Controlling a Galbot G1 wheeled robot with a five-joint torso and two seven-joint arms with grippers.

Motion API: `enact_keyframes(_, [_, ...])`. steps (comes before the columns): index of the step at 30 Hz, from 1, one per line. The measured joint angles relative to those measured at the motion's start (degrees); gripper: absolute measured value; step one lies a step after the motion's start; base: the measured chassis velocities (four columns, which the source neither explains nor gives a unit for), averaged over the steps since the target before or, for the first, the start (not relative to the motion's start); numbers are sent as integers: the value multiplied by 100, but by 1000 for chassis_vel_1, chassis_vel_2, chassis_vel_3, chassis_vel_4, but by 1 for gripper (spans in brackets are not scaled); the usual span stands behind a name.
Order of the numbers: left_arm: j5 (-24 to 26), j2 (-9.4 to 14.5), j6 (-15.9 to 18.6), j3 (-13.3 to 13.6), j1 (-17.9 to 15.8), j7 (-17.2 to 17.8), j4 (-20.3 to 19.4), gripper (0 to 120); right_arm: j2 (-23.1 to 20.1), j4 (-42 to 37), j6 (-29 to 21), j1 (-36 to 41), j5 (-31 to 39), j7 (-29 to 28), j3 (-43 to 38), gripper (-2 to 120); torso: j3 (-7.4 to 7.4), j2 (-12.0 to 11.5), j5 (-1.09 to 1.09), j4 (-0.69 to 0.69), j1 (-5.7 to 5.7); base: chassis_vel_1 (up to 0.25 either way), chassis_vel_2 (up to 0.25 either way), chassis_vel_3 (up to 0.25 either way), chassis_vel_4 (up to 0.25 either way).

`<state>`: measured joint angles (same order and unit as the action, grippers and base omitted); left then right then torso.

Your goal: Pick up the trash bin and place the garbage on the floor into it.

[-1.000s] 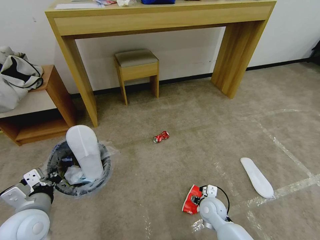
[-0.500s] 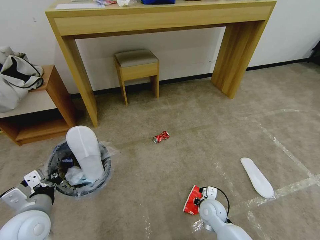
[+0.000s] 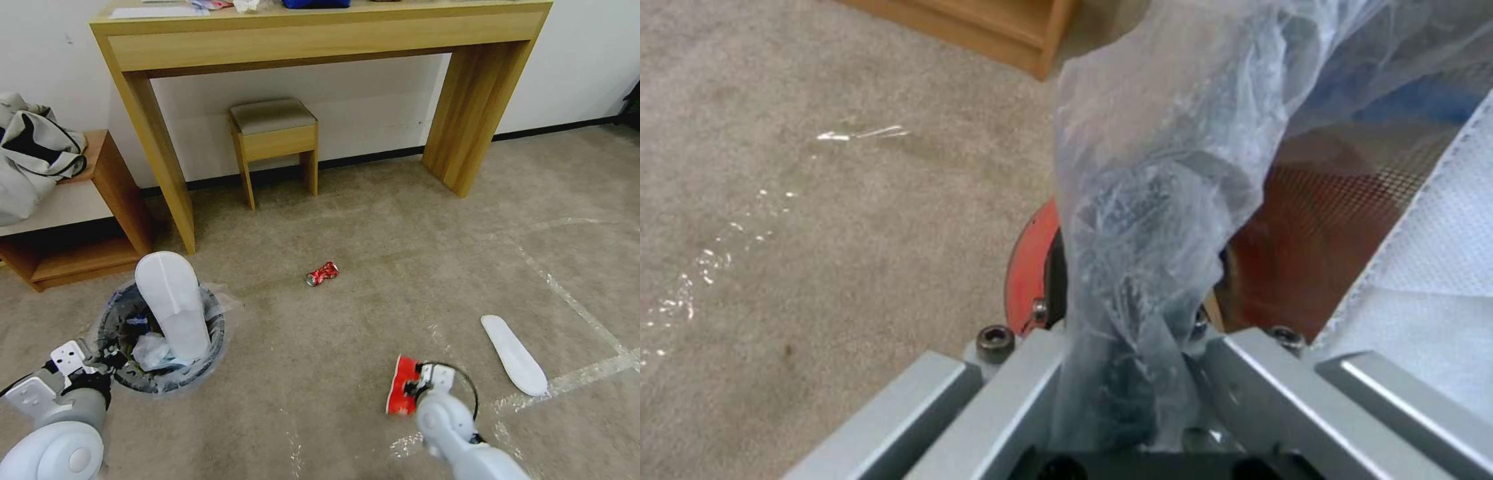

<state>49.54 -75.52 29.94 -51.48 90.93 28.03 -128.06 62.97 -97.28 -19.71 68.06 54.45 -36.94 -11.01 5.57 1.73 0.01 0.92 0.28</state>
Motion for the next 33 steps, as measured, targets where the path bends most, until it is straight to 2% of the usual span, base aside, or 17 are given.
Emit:
enact_keyframes(4, [99,30,45,6,1,31,-58,0,-350,-581,532,-140,68,495,-253,0,0,0,-1,0,0,0,0,0,0])
enact_keyframes(8, [240,78,93,2,-20,85,-95,0,-532,-896,765,-265,186,679,-343,0,0,0,-2,0,0,0,0,0,0])
enact_keyframes(11, [460,127,160,-7,-55,177,-152,0,-686,-1217,981,-390,260,891,-386,0,0,0,-1,0,0,0,0,0,0])
enact_keyframes(14, [957,213,338,1,-60,482,-288,0,-856,-1648,1262,-564,359,1218,-353,0,0,0,-1,0,0,0,0,0,0])
enact_keyframes(17, [1103,256,384,8,-60,567,-336,0,-935,-1824,1398,-673,367,1375,-306,0,0,0,-2,1,0,0,0,0,0])
enact_keyframes(19, [1475,347,513,50,-63,791,-453,0,-1127,-2136,1567,-946,399,1593,-151,0,0,0,-1,0,0,0,0,0,0])
enact_keyframes(27, [1698,368,610,135,-25,896,-549,0,-1449,-2566,1773,-1824,528,1942,484,0,0,0,-2,-2,0,0,0,0,0])
enact_keyframes(33, [2021,506,677,183,-77,1040,-582,0,-1715,-2783,2159,-2706,951,2373,1401,0,0,0,-2,1,0,0,0,0,0])
